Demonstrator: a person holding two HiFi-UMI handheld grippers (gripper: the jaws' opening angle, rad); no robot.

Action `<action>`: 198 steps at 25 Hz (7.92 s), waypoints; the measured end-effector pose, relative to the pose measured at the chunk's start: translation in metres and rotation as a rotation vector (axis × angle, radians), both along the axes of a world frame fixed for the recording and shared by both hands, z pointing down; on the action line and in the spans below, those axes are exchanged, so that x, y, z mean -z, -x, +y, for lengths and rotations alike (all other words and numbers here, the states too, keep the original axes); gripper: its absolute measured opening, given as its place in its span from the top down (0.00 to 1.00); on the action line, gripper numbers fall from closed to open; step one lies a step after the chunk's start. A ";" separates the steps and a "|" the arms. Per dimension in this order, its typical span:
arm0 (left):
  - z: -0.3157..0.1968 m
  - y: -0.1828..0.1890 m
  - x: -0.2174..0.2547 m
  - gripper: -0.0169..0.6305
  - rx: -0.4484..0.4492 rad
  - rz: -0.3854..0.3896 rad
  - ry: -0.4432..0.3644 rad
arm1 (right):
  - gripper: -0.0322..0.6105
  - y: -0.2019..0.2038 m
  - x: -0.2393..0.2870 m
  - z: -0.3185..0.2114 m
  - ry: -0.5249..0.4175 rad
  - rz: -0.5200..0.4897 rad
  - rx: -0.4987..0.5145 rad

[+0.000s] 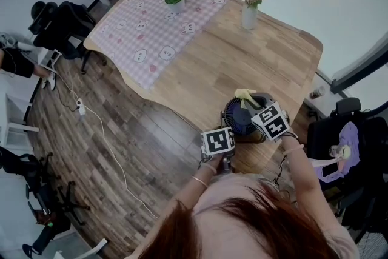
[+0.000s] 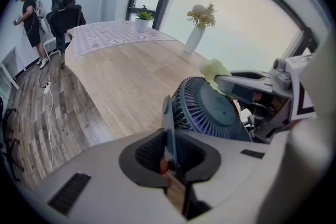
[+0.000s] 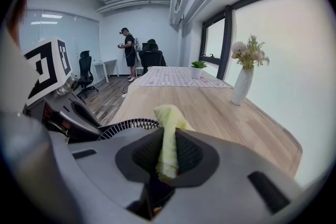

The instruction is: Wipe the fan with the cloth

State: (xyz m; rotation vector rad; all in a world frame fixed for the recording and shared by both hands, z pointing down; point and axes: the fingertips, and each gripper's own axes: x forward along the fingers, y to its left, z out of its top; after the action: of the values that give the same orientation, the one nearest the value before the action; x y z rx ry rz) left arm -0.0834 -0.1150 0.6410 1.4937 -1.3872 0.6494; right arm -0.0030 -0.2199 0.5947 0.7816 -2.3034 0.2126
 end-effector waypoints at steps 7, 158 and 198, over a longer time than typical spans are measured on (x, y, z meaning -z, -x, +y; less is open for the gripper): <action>0.000 0.000 -0.001 0.91 0.007 -0.014 -0.009 | 0.87 -0.009 0.000 0.003 -0.004 -0.020 -0.032; 0.002 -0.003 -0.009 0.90 0.021 0.072 -0.018 | 0.87 -0.010 -0.007 0.107 0.017 0.063 0.075; 0.004 -0.002 -0.008 0.89 -0.025 0.081 -0.016 | 0.87 0.016 -0.009 0.116 0.009 0.157 0.236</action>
State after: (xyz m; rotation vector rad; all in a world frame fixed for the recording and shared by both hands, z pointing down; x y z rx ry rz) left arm -0.0812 -0.1108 0.6492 1.5353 -1.3165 0.5876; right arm -0.0189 -0.1037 0.6040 0.4968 -2.2195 0.0530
